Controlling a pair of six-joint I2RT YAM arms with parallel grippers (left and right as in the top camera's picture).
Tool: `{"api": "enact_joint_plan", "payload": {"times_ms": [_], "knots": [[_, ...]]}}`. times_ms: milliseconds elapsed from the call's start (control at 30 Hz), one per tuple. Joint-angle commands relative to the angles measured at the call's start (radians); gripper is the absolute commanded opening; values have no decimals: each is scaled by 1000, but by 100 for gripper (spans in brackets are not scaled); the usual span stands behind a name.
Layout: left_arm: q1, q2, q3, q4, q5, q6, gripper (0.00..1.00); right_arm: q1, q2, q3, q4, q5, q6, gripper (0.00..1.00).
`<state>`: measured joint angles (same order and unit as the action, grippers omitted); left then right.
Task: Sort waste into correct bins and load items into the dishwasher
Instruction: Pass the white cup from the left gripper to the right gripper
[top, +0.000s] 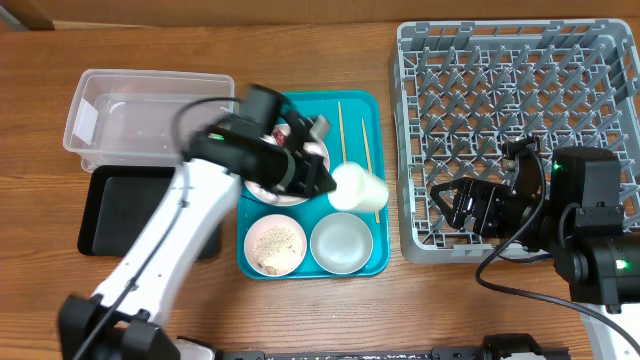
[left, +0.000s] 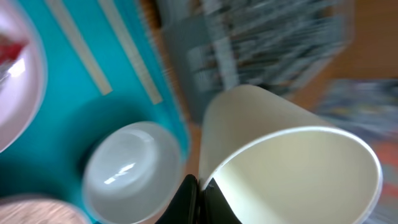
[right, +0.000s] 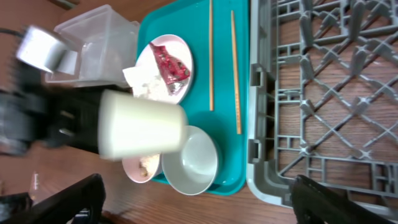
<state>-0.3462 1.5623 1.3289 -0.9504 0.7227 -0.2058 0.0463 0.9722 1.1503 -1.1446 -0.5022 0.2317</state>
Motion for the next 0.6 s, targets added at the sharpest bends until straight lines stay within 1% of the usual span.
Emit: {"api": "enact_joint_plan", "payload": {"times_ms": [0, 100, 200, 400, 467, 567], "knots": [[118, -29, 21, -26, 599, 187, 4, 0, -10, 35, 40, -261, -103, 92], [155, -29, 20, -78, 759, 272, 4, 8, -3, 35, 105, -443, -143, 92], [154, -29, 20, -93, 841, 301, 4, 42, 6, 35, 185, -488, -142, 98], [129, -29, 20, -93, 853, 300, 4, 133, 38, 35, 311, -495, -93, 99], [128, -29, 20, -93, 848, 300, 4, 172, 53, 35, 349, -523, -89, 97], [127, -29, 20, -93, 838, 300, 4, 237, 69, 35, 399, -546, -90, 92]]}}
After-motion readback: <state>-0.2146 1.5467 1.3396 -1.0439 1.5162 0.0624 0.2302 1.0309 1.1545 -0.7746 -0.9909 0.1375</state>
